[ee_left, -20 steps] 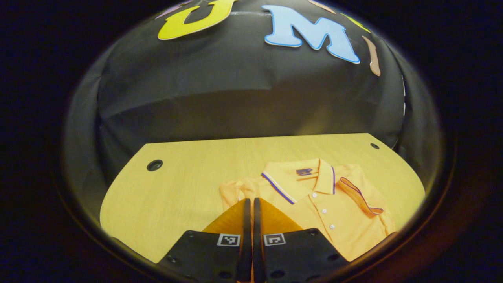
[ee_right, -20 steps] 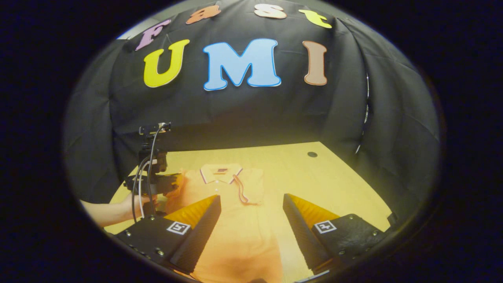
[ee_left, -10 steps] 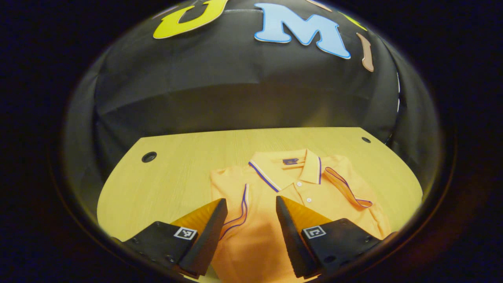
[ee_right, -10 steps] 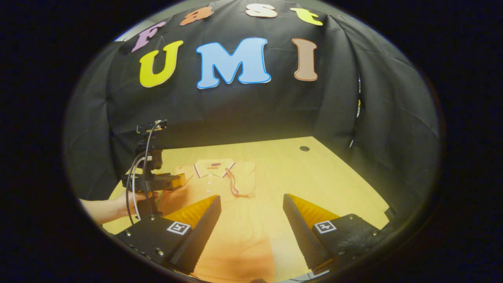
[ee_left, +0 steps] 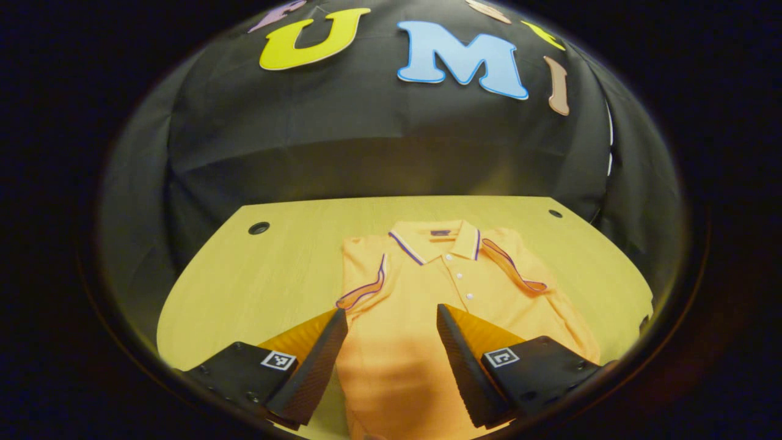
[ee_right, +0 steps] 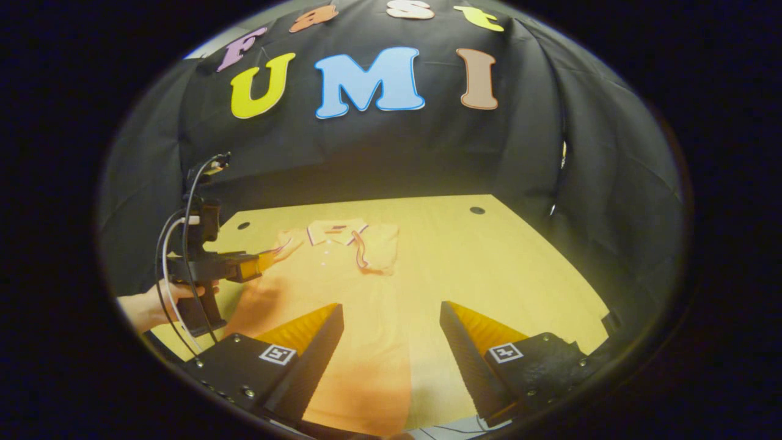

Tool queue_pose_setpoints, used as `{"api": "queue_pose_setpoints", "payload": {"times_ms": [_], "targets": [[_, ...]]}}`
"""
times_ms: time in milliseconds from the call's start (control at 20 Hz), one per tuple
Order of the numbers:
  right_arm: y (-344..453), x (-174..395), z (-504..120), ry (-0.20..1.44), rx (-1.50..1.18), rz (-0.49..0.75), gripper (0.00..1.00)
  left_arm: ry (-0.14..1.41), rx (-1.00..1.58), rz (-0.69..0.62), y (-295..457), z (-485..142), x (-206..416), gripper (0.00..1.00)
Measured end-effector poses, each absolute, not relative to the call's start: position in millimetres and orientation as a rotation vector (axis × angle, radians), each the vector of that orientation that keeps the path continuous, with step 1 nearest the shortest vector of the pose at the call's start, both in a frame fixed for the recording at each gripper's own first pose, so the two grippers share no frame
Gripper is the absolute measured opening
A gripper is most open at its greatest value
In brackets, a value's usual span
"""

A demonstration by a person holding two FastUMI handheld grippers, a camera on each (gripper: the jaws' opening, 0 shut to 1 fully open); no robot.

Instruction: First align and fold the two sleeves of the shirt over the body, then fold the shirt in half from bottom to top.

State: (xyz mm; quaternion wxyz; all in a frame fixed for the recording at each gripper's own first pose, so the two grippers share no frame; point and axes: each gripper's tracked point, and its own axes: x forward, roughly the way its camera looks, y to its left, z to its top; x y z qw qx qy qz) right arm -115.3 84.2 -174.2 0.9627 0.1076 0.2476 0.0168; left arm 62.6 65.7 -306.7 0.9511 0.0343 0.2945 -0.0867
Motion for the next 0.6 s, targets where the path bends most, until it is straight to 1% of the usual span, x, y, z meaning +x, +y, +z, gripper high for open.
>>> {"api": "queue_pose_setpoints", "payload": {"times_ms": [150,250,350,600], "targets": [[87.5,-134.9,-195.4,0.544,0.221,0.063,0.99,0.600,0.083,-0.185,68.2,-305.1,21.8,0.95],[87.7,-149.0,-211.8,0.579,0.213,0.074,0.99,0.617,0.070,-0.195,67.3,-309.0,-7.2,0.97],[90.4,-160.7,-227.2,0.613,0.205,0.086,0.99,0.635,0.060,-0.197,68.3,-313.4,-36.5,0.95],[100.3,-184.8,-264.4,0.697,0.221,0.124,0.99,0.660,0.076,-0.201,77.4,-322.8,-106.2,0.95]]}}
